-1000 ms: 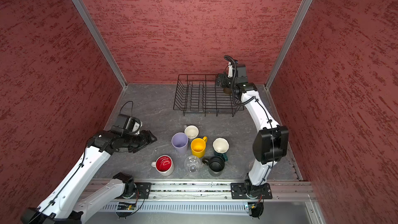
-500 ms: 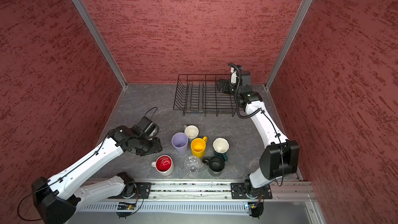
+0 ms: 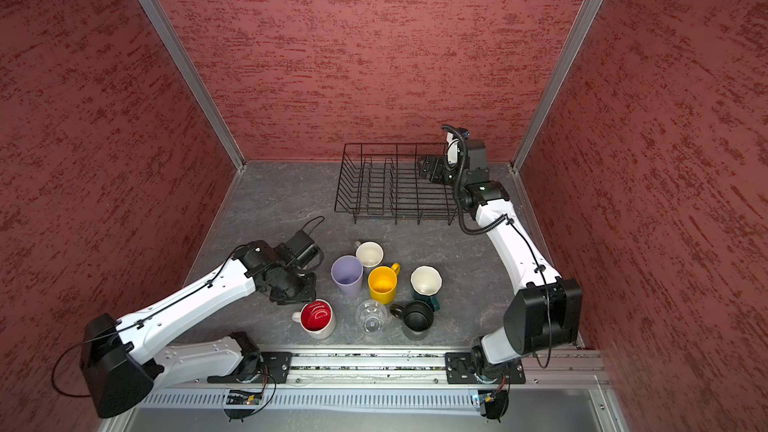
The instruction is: Load the cups into the dish rack
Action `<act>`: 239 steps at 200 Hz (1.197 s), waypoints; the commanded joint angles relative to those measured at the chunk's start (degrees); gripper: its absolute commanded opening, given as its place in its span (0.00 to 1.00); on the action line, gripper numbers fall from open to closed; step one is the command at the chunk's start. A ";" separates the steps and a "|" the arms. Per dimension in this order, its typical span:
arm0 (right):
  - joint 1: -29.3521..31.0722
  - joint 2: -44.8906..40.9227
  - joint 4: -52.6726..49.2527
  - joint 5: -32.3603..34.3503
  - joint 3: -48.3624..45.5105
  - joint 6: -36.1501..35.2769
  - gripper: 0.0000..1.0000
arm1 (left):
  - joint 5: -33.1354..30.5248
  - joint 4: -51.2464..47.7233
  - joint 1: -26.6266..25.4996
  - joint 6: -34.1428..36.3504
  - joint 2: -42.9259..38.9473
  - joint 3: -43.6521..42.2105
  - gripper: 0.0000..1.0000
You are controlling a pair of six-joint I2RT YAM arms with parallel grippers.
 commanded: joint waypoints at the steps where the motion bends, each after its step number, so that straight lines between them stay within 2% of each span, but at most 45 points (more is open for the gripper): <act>1: 0.26 -1.74 1.27 -0.91 -0.64 0.68 0.98 | -0.74 -1.64 -0.58 -0.32 1.63 -0.14 0.48; 57: 0.30 -2.13 1.15 -0.75 -1.19 0.86 0.98 | -2.87 -0.87 -0.62 -0.57 5.82 0.48 0.49; 114: 0.27 -5.09 0.37 -0.13 -1.25 0.58 0.98 | -1.84 1.11 0.16 0.37 9.59 -0.31 0.49; 200: 0.35 -6.96 0.54 0.10 -1.11 0.99 0.98 | 1.95 3.02 1.22 -0.41 8.54 -3.31 0.48; 239: 0.32 -7.73 0.46 0.24 -1.47 1.15 0.98 | 3.75 4.84 0.91 -1.25 9.03 -4.48 0.42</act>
